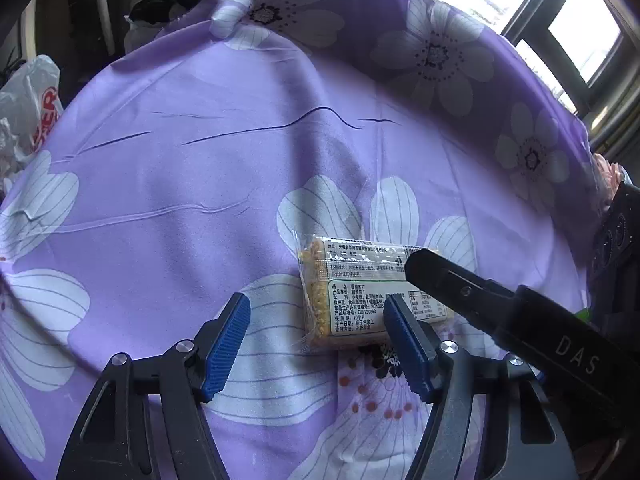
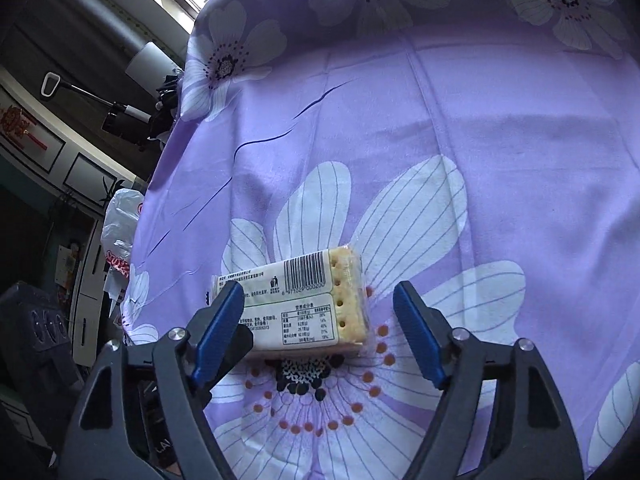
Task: Organize snacks
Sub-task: 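Withdraw the right tool and close on the cracker pack, then carry the cracker pack over the green box and lower it inside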
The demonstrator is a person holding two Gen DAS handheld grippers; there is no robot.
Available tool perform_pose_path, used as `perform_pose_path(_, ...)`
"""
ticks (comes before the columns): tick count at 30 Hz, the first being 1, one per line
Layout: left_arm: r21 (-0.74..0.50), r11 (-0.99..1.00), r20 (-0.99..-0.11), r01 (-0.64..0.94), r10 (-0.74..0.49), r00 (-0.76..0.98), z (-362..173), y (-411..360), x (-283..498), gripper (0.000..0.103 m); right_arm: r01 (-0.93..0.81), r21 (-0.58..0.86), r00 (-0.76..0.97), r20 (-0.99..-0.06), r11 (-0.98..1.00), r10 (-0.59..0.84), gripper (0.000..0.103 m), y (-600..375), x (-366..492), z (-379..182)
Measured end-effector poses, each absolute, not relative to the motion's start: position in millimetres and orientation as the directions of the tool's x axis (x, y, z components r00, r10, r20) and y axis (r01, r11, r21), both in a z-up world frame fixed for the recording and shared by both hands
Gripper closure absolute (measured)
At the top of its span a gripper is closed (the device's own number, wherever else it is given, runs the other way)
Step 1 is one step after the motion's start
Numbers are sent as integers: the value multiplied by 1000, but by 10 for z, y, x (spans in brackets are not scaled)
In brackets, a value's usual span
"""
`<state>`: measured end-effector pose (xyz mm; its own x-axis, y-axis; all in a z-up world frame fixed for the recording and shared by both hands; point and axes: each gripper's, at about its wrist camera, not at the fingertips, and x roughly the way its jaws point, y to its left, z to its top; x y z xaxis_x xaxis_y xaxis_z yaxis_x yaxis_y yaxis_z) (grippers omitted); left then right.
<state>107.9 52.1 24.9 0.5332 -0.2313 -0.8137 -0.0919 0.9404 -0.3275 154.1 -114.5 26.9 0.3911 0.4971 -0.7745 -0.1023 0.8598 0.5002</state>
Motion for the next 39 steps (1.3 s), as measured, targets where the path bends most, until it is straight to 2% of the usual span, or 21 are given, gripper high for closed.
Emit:
perform_pose_path(3,-320,946,-799,-57,-237,552,230,484,1121,36,-122,476,416,-773,871,480,31,-1123,1530,259)
perform_pose_path(4,-334,941,-793,-49,-252,555,237,479,1123,41,-121,480,413,-772,869,484,32,-1133,1530,255)
perform_pose_path(5,-374,927,-782,-34,-295,549,235,480,1124,54,-127,491,411,-765,862,497,32,-1157,1536,250)
perform_pose_path(6,-410,912,-775,-28,-332,537,221,477,1130,56,-135,510,402,-756,850,517,33,-1170,1536,245)
perform_pose_path(7,-418,908,-774,-32,-337,537,215,467,1133,56,-135,537,386,-745,833,544,38,-1178,1544,231)
perform_pose_path(11,-374,927,-778,-16,-305,549,264,398,1078,57,-132,540,379,-747,831,546,42,-1175,1536,234)
perform_pose_path(18,-345,938,-785,-15,-280,553,410,348,951,58,-129,554,372,-742,822,558,42,-1169,1473,300)
perform_pose_path(24,-322,947,-755,16,-267,598,678,299,683,58,-137,558,409,-720,818,560,42,-1177,1258,550)
perform_pose_path(29,-339,939,-719,57,-298,628,892,259,452,58,-147,540,467,-700,828,540,42,-1225,1001,819)
perform_pose_path(39,-293,939,-673,182,-338,658,1200,-84,39,58,-112,521,581,-656,846,481,43,-1552,479,1140)
